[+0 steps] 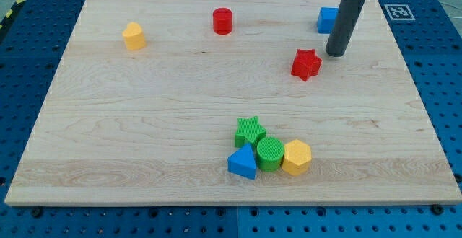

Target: Move the red star parallel to the green circle

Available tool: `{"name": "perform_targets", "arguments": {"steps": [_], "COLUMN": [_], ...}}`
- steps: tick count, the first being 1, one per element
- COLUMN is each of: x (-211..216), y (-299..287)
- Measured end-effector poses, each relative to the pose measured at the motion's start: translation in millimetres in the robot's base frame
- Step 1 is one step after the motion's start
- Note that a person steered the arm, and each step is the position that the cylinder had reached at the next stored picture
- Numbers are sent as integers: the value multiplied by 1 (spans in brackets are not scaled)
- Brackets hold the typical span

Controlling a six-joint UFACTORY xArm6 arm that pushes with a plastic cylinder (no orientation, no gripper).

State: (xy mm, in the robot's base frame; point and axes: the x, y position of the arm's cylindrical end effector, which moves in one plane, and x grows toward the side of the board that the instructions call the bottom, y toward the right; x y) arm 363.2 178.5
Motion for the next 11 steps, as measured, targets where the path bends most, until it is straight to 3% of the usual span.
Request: {"name": "perform_targets", "arguments": {"steps": [3, 6, 8, 11], "x": [0, 31, 13, 25], "y": [-19, -41, -80, -98]}}
